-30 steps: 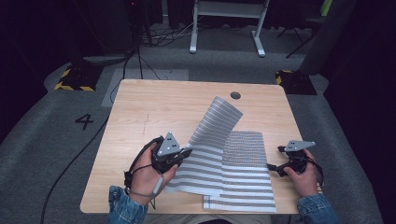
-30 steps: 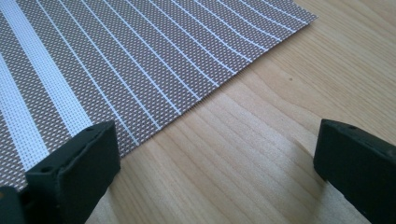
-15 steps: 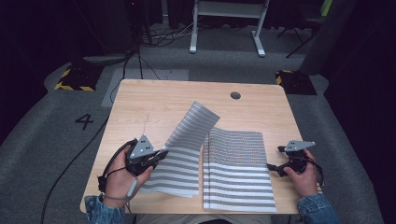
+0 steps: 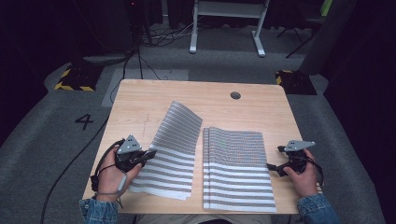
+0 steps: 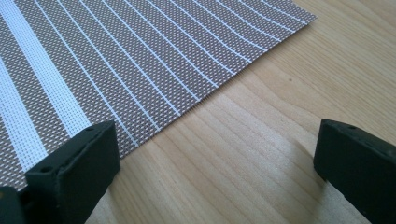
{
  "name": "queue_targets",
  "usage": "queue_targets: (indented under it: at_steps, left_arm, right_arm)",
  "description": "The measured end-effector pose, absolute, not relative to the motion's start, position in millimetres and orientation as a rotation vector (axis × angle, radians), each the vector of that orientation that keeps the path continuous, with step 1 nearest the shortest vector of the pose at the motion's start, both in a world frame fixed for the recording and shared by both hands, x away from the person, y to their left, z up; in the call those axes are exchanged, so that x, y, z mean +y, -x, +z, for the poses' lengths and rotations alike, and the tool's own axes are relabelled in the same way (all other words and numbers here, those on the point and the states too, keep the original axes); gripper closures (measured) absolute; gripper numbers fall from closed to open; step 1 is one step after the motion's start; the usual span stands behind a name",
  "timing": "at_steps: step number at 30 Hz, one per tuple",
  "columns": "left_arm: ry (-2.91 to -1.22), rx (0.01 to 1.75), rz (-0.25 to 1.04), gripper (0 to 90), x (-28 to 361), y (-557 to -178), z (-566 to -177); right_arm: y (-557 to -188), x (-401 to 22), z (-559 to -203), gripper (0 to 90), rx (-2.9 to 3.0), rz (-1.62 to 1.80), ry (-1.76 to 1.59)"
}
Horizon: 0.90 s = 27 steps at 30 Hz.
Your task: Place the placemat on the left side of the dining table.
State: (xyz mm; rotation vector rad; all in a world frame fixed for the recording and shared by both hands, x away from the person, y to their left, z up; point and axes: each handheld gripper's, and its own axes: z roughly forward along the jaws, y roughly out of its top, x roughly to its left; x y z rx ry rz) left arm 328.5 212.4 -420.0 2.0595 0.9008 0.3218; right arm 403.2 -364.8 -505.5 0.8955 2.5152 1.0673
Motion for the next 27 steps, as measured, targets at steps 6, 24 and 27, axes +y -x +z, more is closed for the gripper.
queue_targets:
  at_steps: [6, 24, 27]
  left_arm:
    - [-2.081, 0.888, 0.302, 85.5, 202, -341, -432]
    - [-2.13, 0.913, 0.492, 29.7, 152, -333, -427]
    - [-2.205, 0.827, 0.369, 29.5, 126, -329, -437]
  right_arm:
    - [-403, -365, -505, 0.5, 2.514, 1.067, -0.896]
    - [-403, -365, -505, 0.5, 2.515, 1.067, -0.897]
    - [-403, -365, -505, 0.5, 2.514, 1.067, -0.897]
